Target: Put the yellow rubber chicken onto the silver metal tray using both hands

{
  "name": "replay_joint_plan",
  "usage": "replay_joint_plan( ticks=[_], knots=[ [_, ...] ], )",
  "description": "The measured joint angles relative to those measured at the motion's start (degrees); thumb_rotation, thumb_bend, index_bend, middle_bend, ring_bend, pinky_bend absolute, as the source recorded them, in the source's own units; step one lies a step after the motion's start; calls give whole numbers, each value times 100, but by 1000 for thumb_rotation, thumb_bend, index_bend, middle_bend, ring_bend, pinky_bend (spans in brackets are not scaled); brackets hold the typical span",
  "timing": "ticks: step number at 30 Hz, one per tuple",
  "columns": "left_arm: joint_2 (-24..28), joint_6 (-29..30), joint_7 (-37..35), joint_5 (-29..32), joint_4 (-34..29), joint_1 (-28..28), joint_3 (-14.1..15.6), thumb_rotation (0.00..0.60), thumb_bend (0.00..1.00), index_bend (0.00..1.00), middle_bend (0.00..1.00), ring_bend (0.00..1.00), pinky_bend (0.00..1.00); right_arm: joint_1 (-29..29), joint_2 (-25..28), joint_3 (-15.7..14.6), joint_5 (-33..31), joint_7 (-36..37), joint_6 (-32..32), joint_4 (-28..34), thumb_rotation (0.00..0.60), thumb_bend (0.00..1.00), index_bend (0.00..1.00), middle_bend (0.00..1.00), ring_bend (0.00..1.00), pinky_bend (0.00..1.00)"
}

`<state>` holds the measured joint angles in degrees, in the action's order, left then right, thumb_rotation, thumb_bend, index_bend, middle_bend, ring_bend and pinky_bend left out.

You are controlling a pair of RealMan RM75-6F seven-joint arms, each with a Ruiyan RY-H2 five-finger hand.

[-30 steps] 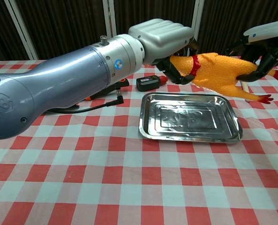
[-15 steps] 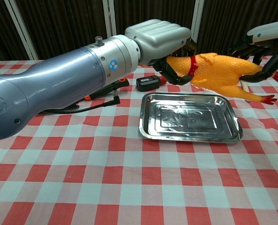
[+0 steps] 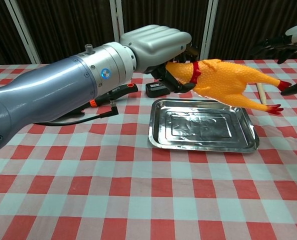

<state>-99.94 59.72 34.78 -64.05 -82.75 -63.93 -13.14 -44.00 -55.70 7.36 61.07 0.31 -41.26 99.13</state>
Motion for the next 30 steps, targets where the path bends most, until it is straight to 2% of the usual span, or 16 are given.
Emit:
replay_joint_plan(
  ticks=[9,14,20,30],
  knots=[
    [81,55,-591,-255,46,288,139,600,542,565,611,542,599,293,71,-36,-204,-232,-537,-143,600,237,0,0,0,125],
    [68,65,-1096,-396,230,476,228,600,533,553,599,537,555,549,123,29,-249,-89,-882,-225,600,236,0,0,0,125],
    [-210,-20,-1697,-575,901,604,320,600,496,541,593,532,455,807,126,151,-125,270,-1163,-323,600,237,0,0,0,125],
    [-1177,-296,-2436,-863,2425,486,242,600,408,502,555,480,357,1000,18,236,98,610,-1227,-474,600,237,0,0,0,124]
  ],
)
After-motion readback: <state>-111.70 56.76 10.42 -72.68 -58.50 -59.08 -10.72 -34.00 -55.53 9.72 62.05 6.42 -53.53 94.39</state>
